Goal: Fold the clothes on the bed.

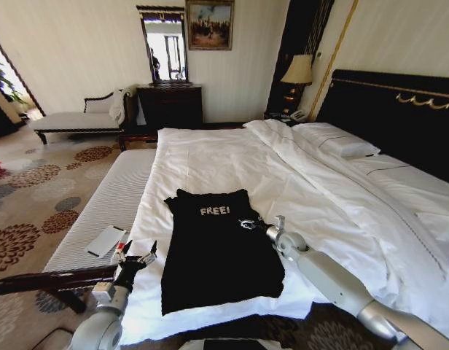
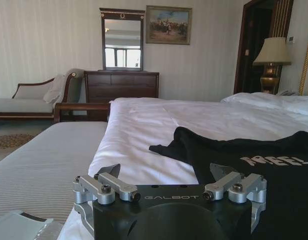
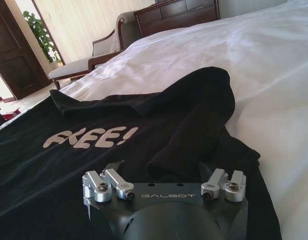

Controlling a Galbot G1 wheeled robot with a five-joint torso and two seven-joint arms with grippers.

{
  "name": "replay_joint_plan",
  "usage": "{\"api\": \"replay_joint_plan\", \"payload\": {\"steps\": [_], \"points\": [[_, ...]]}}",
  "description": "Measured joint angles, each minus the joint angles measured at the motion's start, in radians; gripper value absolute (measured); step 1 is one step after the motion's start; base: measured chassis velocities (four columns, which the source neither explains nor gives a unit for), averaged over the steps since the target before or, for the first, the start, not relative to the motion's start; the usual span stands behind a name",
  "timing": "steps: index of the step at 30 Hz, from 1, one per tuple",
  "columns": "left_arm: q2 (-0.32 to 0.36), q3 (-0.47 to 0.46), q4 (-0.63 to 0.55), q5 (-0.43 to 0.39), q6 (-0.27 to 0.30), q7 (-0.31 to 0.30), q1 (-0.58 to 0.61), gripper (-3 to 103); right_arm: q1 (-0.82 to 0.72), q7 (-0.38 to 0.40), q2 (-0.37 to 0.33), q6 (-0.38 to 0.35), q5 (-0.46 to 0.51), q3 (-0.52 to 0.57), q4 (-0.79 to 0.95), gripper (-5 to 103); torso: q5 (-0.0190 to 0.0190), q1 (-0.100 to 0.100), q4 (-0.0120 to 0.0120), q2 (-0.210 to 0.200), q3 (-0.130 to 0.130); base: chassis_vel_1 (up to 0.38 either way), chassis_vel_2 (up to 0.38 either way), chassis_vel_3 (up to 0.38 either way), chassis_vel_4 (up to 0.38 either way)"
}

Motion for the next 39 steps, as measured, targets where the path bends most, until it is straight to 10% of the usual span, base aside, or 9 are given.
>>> {"api": "replay_joint_plan", "payload": {"steps": [22,39], "points": [[-0.021,-0.023,-0.005,-0.006,-0.013,0.004,0.037,100,0.039,0.013,0.005,0.003,0.014,-0.030,-0.028,3,0.0001,0.000,0.0000,0.000,0.000,0.000,0.000,0.000,0.000],[-0.023,-0.033,-0.010,-0.008,-0.020,0.008,0.045,100,0.125,0.054,-0.031,0.005,0.062,-0.031,-0.046,1,0.0000,0.000,0.0000,0.000,0.000,0.000,0.000,0.000,0.000]]}}
